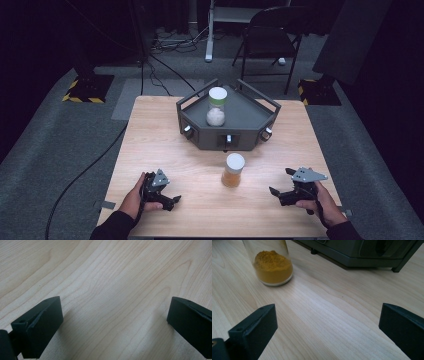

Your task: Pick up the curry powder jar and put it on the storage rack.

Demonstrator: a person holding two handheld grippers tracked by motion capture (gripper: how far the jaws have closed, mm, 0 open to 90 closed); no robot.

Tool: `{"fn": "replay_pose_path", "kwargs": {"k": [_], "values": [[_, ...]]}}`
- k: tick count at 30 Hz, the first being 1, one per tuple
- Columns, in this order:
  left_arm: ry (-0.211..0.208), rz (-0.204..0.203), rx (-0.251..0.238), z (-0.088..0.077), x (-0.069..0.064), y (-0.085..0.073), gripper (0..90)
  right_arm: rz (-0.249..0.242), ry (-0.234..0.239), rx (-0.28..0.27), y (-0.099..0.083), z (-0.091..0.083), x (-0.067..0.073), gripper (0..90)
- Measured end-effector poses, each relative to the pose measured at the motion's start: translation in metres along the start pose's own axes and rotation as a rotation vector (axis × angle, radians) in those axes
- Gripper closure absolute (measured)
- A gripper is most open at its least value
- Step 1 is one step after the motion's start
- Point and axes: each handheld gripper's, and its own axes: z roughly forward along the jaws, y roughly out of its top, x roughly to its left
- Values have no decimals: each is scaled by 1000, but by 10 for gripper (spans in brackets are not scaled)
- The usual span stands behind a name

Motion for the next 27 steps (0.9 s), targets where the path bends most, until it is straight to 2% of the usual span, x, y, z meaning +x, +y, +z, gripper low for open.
{"fn": "replay_pose_path", "kwargs": {"k": [11, 27], "values": [[0, 0, 0, 0, 0, 0, 3, -8, -8, -64, 9, -2, 7, 19], [0, 0, 0, 0, 0, 0, 3, -27, 38, -66, 19, 13, 14, 20]]}}
